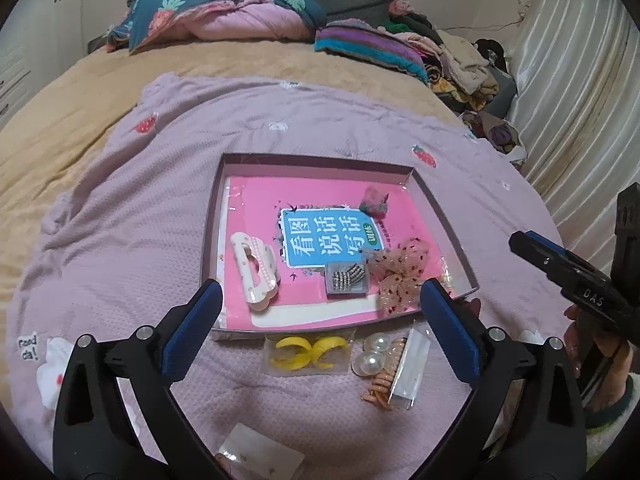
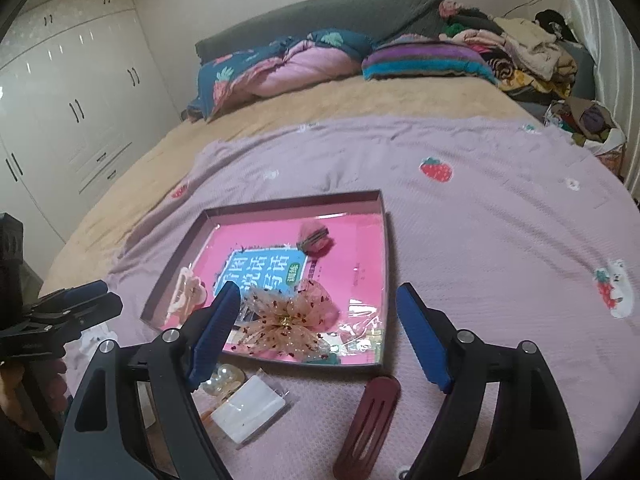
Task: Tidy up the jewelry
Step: 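Withdraw both tools from the box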
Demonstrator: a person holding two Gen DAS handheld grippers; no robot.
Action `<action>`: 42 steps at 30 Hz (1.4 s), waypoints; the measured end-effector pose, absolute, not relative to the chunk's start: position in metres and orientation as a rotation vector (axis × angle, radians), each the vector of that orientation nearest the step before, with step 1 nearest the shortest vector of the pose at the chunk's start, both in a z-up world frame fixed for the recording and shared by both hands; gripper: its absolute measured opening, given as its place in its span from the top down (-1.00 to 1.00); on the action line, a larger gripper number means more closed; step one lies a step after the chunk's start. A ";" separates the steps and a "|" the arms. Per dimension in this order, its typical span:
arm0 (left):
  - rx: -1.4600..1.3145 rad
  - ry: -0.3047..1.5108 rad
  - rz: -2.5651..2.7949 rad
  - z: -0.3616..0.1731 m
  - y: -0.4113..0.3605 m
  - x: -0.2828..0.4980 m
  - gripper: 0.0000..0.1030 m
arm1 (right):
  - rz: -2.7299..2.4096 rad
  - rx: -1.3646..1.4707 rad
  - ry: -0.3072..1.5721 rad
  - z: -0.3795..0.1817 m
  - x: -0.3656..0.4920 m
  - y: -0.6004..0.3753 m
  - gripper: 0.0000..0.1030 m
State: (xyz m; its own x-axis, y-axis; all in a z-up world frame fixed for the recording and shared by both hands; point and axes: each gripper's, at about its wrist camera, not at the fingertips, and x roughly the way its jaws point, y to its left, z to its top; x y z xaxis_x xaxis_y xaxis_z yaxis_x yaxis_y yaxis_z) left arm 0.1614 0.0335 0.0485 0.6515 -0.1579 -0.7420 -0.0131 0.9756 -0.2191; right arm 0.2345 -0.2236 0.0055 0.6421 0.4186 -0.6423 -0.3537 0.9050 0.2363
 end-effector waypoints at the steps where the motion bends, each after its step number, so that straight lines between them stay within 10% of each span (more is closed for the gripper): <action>1: -0.210 0.853 -0.084 0.051 0.033 0.159 -0.81 | 0.441 0.096 0.748 0.009 0.232 -0.226 -0.54; 42: -0.174 0.804 0.005 0.046 0.050 0.077 -0.81 | 0.487 0.053 0.686 0.024 0.137 -0.230 -0.70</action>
